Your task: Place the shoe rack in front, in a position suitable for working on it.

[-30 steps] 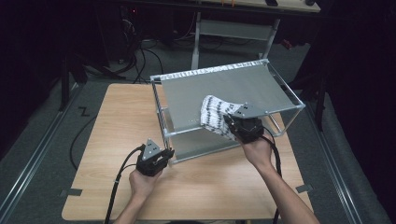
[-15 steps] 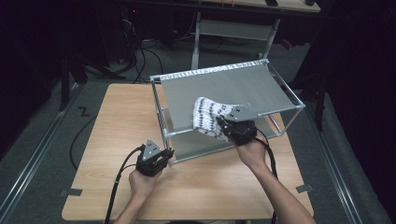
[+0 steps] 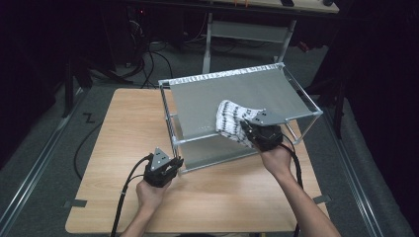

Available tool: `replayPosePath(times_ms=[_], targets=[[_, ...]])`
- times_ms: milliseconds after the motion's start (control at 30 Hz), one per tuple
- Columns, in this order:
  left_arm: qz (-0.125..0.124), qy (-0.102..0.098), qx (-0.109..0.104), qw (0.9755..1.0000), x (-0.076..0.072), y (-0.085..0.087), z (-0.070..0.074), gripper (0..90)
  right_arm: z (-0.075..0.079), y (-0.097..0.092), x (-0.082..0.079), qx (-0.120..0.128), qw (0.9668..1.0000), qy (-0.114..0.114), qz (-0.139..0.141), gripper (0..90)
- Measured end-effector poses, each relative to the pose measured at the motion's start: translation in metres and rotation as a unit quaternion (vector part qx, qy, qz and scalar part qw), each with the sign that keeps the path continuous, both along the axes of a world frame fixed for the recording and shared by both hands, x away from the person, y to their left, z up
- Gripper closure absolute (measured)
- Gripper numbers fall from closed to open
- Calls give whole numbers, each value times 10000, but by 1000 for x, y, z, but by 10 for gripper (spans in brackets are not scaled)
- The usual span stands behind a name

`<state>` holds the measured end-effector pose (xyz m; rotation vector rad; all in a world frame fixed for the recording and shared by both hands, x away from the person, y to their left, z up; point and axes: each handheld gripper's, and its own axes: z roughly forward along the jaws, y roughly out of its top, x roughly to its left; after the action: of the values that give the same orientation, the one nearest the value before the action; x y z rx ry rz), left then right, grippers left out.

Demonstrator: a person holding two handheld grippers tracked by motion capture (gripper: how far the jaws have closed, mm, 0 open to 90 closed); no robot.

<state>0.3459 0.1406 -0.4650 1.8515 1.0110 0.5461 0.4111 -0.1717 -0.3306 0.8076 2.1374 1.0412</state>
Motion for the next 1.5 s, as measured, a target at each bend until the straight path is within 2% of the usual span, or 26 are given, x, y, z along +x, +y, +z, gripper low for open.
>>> replayPosePath(times_ms=[100,333,467,667,800,1167,1267,1500], targets=[[13,6,4,10000,0,0,0,813,0,-4,2,-1,10000,3,-25,852],[21,7,-16,10000,0,0,0,813,1,-29,11,-90,9992,-18,-397,852],[38,14,-19,10000,-1,0,0,813,1,-33,12,-4,9988,13,-482,853],[59,21,2,10000,-1,1,0,813,0,-17,5,12,9999,-31,-162,853],[74,14,-3,10000,-1,3,0,813,-1,-19,6,17,9999,-36,-115,852],[124,-13,-40,9999,-4,6,-1,813,0,-60,15,-112,9971,-144,-735,852],[133,-7,-21,9999,-5,8,-1,813,-2,-71,16,-48,9959,-190,-881,852],[168,1,1,9999,-7,11,0,813,-1,-87,16,-106,9934,-213,-1125,852]])
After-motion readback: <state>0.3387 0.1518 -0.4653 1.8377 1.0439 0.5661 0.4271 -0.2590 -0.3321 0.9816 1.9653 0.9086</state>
